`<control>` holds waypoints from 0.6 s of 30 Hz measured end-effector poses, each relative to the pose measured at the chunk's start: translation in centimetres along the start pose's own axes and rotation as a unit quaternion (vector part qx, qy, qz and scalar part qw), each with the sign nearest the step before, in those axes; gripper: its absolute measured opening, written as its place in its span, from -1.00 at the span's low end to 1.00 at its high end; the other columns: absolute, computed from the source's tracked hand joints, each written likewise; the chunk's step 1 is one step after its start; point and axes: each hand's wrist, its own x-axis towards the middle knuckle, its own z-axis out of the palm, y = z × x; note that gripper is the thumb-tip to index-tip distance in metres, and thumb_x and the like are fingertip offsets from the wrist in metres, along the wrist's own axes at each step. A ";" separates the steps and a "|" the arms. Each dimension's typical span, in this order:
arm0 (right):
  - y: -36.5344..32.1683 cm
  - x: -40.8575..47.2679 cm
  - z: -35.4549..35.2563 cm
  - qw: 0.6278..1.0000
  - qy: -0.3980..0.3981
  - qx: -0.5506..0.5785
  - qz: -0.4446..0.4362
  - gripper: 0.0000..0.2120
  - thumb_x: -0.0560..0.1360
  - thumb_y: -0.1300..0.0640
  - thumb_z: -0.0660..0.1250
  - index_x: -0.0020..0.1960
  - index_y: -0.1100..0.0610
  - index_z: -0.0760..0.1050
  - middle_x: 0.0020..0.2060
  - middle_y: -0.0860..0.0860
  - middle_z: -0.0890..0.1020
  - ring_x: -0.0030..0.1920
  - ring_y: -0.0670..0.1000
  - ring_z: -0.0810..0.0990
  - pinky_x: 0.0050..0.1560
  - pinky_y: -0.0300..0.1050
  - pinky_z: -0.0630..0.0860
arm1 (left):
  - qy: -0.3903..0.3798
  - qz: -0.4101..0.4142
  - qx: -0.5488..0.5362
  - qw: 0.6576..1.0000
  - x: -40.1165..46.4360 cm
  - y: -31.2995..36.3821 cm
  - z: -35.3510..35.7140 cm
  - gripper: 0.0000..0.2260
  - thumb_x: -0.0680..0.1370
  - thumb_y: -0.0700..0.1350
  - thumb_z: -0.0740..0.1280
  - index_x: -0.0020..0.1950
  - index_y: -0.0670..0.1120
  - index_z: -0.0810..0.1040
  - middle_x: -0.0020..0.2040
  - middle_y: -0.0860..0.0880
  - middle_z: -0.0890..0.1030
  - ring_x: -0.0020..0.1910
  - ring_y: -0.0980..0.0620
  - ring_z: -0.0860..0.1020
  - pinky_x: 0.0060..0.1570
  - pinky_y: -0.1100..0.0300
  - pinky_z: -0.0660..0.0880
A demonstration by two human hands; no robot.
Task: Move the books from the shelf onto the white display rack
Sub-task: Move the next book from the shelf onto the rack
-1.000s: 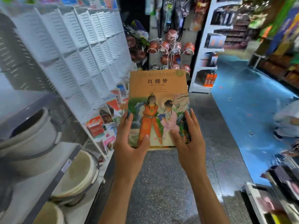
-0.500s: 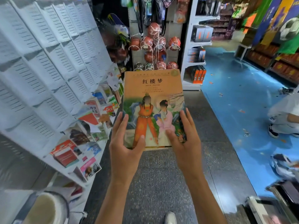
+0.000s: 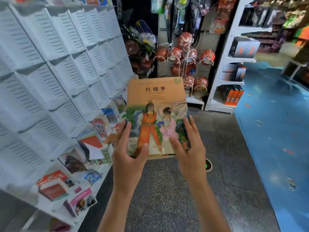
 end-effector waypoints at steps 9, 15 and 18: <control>7.8 16.1 7.3 0.999 -0.028 -0.027 -0.022 -0.34 0.49 -0.11 0.32 0.54 0.00 0.23 0.51 -0.23 0.20 0.42 -0.48 0.10 0.25 -0.62 0.15 | 0.018 0.000 -0.008 1.000 14.8 -9.1 6.8 -0.38 0.46 -0.06 0.38 0.52 -0.08 0.35 0.47 0.27 0.28 0.48 0.39 0.18 0.37 0.52 0.16; 9.8 30.9 13.2 0.998 -0.022 -0.034 -0.038 -0.35 0.51 -0.06 0.35 0.54 -0.03 0.21 0.49 -0.25 0.20 0.42 -0.49 0.06 0.22 -0.65 0.11 | 0.024 0.015 -0.007 1.000 30.0 -13.2 10.4 -0.39 0.49 -0.07 0.41 0.53 -0.07 0.34 0.47 0.30 0.26 0.47 0.42 0.17 0.38 0.52 0.14; 11.1 36.9 15.7 0.999 -0.012 -0.026 -0.045 -0.36 0.51 -0.04 0.36 0.53 -0.04 0.22 0.47 -0.29 0.20 0.44 -0.46 0.08 0.26 -0.62 0.13 | 0.029 0.020 -0.008 0.999 36.1 -15.2 12.3 -0.41 0.52 -0.12 0.44 0.53 -0.08 0.34 0.48 0.26 0.27 0.48 0.39 0.18 0.37 0.52 0.16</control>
